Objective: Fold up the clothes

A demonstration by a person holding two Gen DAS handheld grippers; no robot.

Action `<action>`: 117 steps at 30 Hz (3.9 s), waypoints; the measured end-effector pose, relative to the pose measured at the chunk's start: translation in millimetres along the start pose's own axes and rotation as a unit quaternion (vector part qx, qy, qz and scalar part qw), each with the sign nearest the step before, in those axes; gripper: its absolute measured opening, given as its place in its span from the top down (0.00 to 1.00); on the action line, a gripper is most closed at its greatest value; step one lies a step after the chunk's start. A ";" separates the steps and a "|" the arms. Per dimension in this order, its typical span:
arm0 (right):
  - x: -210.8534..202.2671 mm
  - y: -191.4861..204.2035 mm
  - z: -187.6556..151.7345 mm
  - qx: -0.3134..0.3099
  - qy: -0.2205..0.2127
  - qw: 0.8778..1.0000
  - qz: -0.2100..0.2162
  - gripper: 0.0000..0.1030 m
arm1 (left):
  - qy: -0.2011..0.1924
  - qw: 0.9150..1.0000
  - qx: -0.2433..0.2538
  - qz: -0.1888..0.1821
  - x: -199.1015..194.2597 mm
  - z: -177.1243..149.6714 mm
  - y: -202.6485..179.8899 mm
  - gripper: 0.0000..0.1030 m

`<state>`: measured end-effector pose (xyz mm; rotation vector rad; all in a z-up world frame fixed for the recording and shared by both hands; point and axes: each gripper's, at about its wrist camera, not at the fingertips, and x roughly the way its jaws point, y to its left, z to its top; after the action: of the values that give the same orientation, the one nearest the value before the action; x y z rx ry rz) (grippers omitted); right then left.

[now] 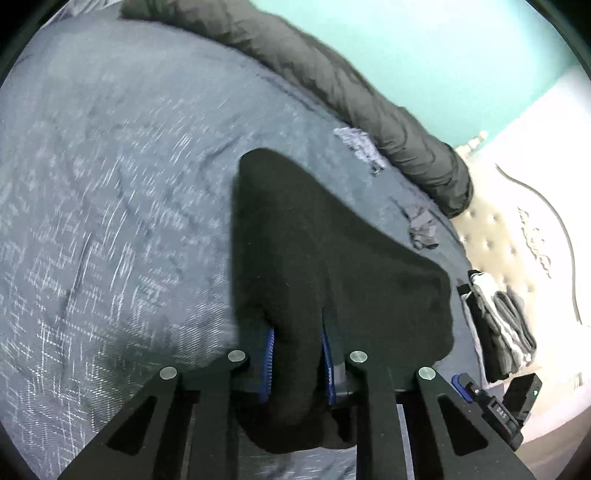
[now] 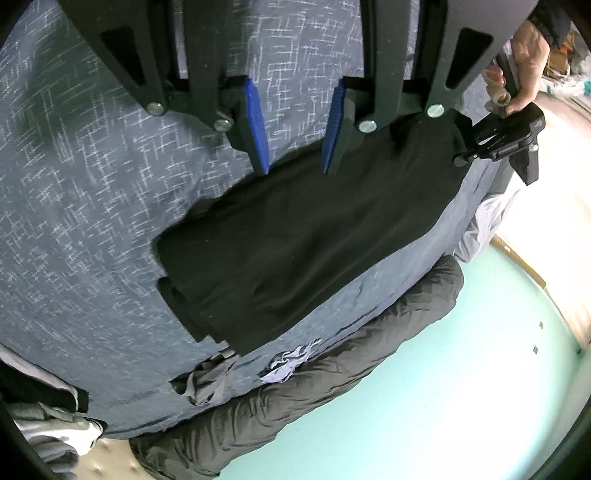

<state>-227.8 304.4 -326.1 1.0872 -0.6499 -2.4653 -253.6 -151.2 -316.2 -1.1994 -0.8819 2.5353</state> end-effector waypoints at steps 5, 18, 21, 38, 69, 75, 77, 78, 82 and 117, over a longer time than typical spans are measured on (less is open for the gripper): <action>-10.2 -15.8 8.8 0.021 -0.008 1.000 0.002 0.71 | -0.013 1.000 0.012 -0.016 -7.6 3.7 -30.4 0.79; -48.2 -61.9 22.9 0.070 -0.034 0.997 0.015 0.71 | 0.004 0.992 0.108 -0.060 45.3 28.3 -212.8 0.81; -55.1 -77.8 25.5 0.090 -0.037 0.995 0.015 0.71 | 0.026 0.987 0.145 -0.066 76.8 17.7 -260.0 0.81; -60.8 -102.7 31.6 0.131 -0.034 0.990 0.025 0.66 | 0.098 0.976 0.191 -0.046 125.6 -38.0 -286.9 0.62; -12.8 -65.8 66.7 0.140 0.004 0.987 0.076 0.43 | 0.084 0.992 0.094 -0.026 103.1 -39.2 -149.8 0.53; 26.1 -59.3 92.5 0.109 0.062 0.991 0.048 0.37 | 0.084 0.990 0.109 -0.019 106.6 -42.8 -151.7 0.51; 37.8 -57.0 95.6 0.102 0.079 0.991 0.045 0.37 | 0.086 0.990 0.112 -0.018 107.7 -44.1 -152.0 0.51; 42.6 -55.5 95.0 0.097 0.087 0.990 0.048 0.38 | 0.087 0.989 0.116 -0.015 108.1 -44.7 -152.6 0.51; 59.6 -49.9 93.1 0.080 0.114 0.988 0.059 0.79 | 0.090 0.987 0.130 -0.006 107.4 -45.1 -156.3 0.51; 43.5 -25.6 97.2 -0.090 0.123 0.988 -0.027 0.90 | 0.114 0.972 0.200 0.040 130.1 -44.1 -187.5 0.47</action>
<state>-332.8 329.3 -307.7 1.3210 -0.3211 -2.3280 -317.8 72.1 -309.4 -1.3688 -0.2567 2.4095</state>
